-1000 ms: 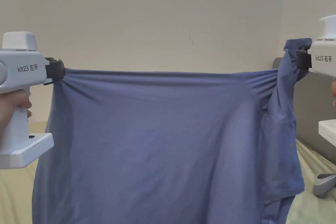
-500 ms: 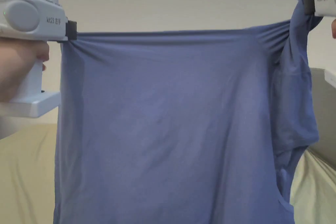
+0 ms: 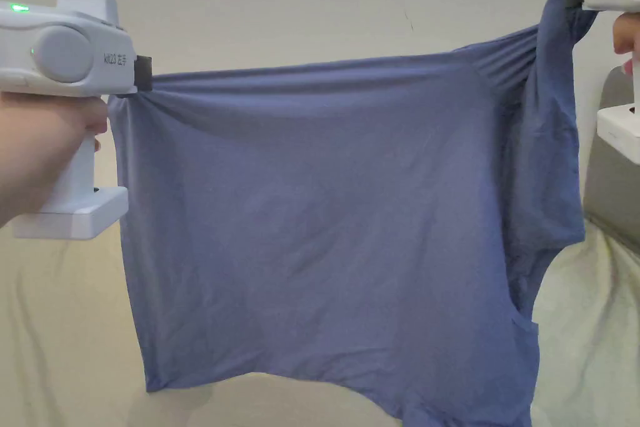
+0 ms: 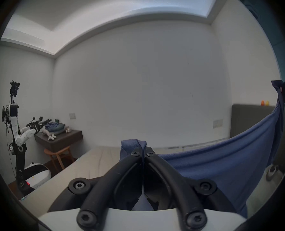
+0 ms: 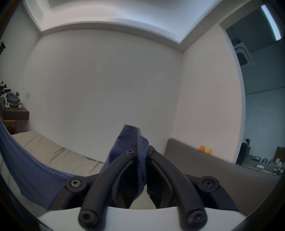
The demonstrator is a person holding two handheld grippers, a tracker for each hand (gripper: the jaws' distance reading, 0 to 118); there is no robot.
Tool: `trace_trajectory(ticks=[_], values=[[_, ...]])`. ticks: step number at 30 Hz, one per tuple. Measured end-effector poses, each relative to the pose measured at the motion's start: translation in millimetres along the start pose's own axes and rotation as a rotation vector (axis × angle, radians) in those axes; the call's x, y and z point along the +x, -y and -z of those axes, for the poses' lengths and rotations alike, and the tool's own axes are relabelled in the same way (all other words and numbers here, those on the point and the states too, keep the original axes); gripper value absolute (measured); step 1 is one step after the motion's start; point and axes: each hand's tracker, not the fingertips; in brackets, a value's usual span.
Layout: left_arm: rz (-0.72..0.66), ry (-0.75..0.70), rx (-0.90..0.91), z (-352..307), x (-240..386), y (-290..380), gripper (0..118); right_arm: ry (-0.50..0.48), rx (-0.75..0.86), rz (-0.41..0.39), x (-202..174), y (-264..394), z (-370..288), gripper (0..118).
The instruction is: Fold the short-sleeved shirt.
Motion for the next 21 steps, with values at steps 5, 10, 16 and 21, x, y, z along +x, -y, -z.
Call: trace_trajectory(ticks=[5, 10, 16, 21], values=[[-0.025, 0.016, -0.133, 17.4, 12.0, 84.0, 0, -0.056, -0.115, -0.04, -35.9, 90.3, -7.5, 7], [0.006, 0.036, -0.245, 11.1, 24.2, 168.8, 0, -0.114, -0.267, 0.018, -54.7, 177.5, -29.5, 7], [0.01, 0.042, -0.358, -27.7, 30.8, 249.9, 0, -0.173, -0.406, 0.079, -58.8, 256.3, -79.6, 7], [-0.011, 0.07, -0.379, -78.3, 30.6, 284.7, 0, -0.207, -0.443, 0.094, -56.0, 290.2, -138.4, 7]])
